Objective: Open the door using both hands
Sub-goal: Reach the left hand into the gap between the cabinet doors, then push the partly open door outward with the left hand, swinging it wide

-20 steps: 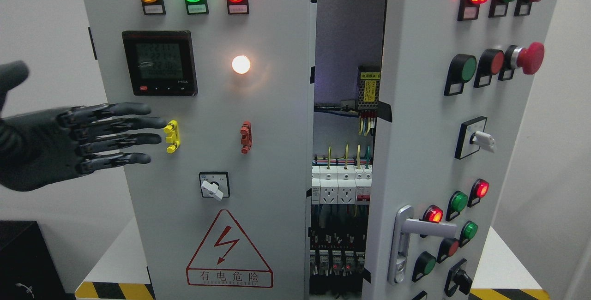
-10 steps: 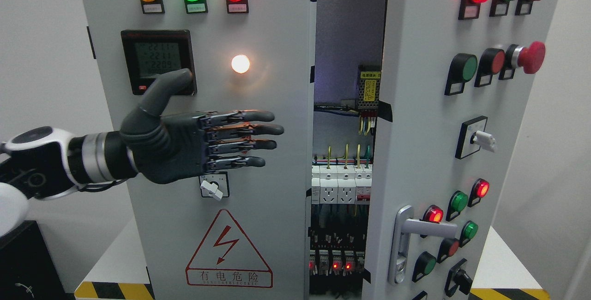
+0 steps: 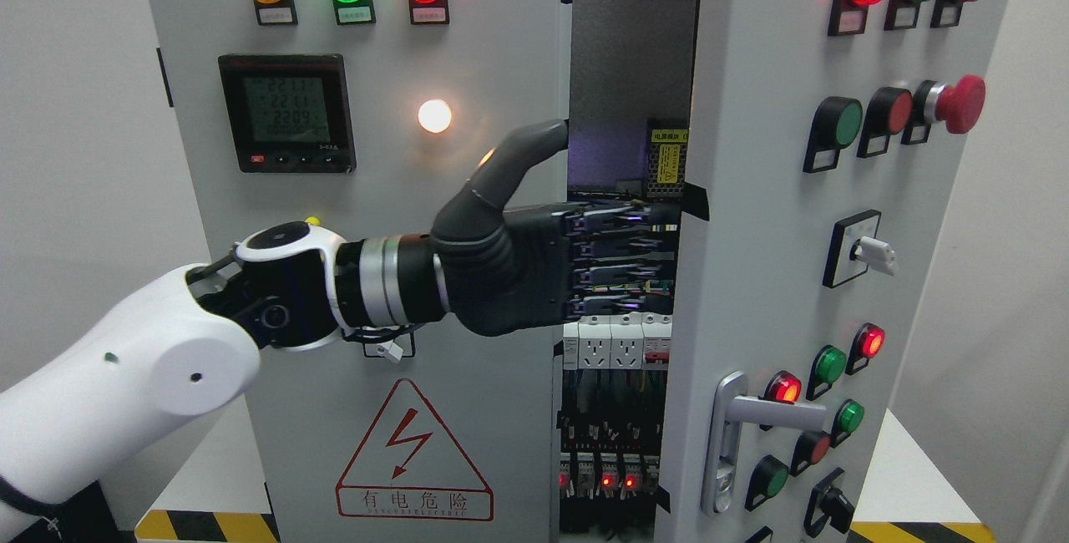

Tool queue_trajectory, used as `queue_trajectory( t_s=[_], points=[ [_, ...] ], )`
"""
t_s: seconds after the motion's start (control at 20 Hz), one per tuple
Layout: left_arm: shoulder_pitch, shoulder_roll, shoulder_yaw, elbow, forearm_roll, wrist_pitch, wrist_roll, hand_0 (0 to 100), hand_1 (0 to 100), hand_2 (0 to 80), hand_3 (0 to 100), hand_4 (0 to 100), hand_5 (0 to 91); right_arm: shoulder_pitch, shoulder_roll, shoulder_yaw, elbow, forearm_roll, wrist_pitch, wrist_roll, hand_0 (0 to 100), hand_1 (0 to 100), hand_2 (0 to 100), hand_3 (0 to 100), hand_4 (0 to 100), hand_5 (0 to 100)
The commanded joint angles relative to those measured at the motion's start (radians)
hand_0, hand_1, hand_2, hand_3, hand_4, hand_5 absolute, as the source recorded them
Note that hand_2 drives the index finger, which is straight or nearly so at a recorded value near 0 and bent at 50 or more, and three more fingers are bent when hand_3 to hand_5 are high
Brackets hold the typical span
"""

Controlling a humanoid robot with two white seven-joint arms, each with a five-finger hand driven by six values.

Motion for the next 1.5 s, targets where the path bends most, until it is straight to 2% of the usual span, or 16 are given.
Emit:
queue_trajectory(
  t_s=[0.0, 0.15, 0.35, 0.45, 0.55, 0.9, 1.1, 1.35, 1.45],
  points=[
    [-0.001, -0.292, 0.039, 0.002, -0.040, -0.002, 0.105, 0, 0, 0.0, 0, 0, 0.0, 0.001, 0.000, -0.034, 0.000, 0.000, -0.001, -0.001, 0, 0, 0, 0, 0, 0],
    [-0.004, -0.318, 0.037, -0.016, -0.079, -0.002, 0.231, 0, 0, 0.0, 0, 0, 0.0, 0.001, 0.000, -0.034, 0.000, 0.000, -0.001, -0.001, 0, 0, 0, 0, 0, 0],
    [-0.036, -0.335, 0.023, -0.064, -0.077, -0.013, 0.343, 0, 0, 0.0, 0, 0, 0.0, 0.000, 0.000, -0.034, 0.000, 0.000, -0.001, -0.001, 0, 0, 0, 0, 0, 0],
    [-0.036, -0.373, 0.022, -0.098, -0.077, -0.013, 0.418, 0, 0, 0.0, 0, 0, 0.0, 0.000, 0.000, -0.034, 0.000, 0.000, -0.001, -0.001, 0, 0, 0, 0, 0, 0],
    [-0.036, -0.430, 0.022, -0.102, -0.079, -0.013, 0.463, 0, 0, 0.0, 0, 0, 0.0, 0.000, 0.000, -0.034, 0.000, 0.000, -0.001, -0.001, 0, 0, 0, 0, 0, 0],
    [-0.033, -0.582, -0.024, -0.023, -0.126, -0.023, 0.480, 0, 0, 0.0, 0, 0, 0.0, 0.000, 0.000, -0.034, 0.000, 0.000, 0.001, -0.001, 0, 0, 0, 0, 0, 0],
    [-0.030, -0.656, -0.087, 0.042, -0.128, -0.097, 0.480, 0, 0, 0.0, 0, 0, 0.0, 0.000, 0.000, -0.034, 0.000, 0.000, -0.001, -0.001, 0, 0, 0, 0, 0, 0],
    [-0.036, -0.685, -0.167, 0.128, -0.117, -0.213, 0.480, 0, 0, 0.0, 0, 0, 0.0, 0.000, 0.000, -0.034, 0.000, 0.000, -0.001, -0.001, 0, 0, 0, 0, 0, 0],
    [-0.036, -0.685, -0.181, 0.134, -0.117, -0.227, 0.480, 0, 0, 0.0, 0, 0, 0.0, 0.000, 0.000, -0.034, 0.000, 0.000, -0.001, -0.001, 0, 0, 0, 0, 0, 0]
  ],
)
